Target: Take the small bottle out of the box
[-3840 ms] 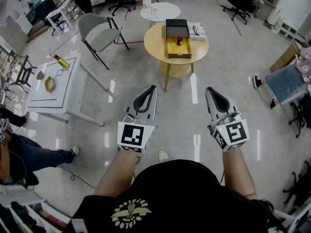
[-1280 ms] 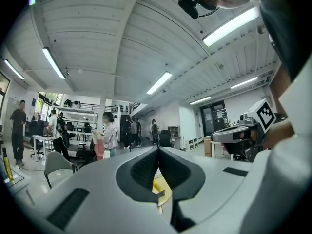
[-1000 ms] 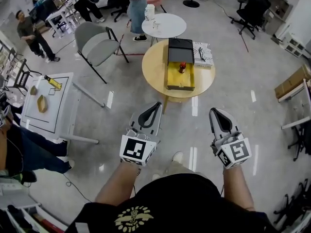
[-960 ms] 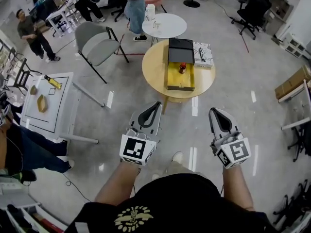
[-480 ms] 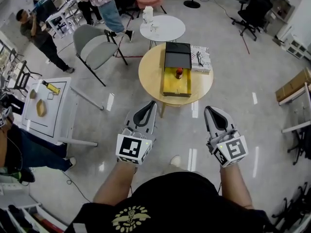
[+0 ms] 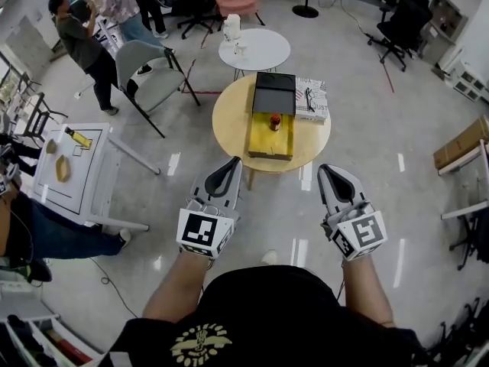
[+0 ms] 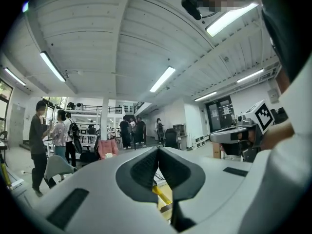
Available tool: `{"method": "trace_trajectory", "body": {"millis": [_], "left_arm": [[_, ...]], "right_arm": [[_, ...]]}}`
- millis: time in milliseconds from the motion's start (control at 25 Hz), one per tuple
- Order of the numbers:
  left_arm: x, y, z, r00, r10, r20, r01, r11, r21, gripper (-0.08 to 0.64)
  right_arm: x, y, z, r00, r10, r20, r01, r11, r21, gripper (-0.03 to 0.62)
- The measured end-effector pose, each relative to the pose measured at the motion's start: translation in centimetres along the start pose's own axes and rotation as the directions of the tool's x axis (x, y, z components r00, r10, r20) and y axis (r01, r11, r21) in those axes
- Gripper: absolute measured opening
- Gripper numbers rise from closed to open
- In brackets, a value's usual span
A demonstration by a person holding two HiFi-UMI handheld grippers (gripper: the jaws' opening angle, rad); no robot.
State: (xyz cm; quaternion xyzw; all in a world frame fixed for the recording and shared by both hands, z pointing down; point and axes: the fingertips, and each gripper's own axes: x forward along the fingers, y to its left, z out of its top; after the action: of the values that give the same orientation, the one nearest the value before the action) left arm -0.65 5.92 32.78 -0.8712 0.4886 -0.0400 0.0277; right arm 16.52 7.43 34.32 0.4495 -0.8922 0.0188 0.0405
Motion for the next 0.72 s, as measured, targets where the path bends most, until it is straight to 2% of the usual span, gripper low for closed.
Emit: {"method": "trace_trajectory", "body": {"millis": [320, 720], "left_arm": [[-0.8, 0.4, 0.7, 0.999, 0.044, 0.010, -0.044, 0.999, -0.005, 0.015], [0.1, 2.2, 0.1, 1.000, 0.018, -0.016, -0.018, 1.000, 0.019, 0.015]], "right_arm": [[-0.1, 0.0, -0.3, 1.000, 0.022, -0.008, -0.022, 1.000, 0.005, 0.015], [2.1, 0.4, 0.5, 1.000, 0.015, 0.013, -0.014, 1.000, -0.005, 0.015]]}}
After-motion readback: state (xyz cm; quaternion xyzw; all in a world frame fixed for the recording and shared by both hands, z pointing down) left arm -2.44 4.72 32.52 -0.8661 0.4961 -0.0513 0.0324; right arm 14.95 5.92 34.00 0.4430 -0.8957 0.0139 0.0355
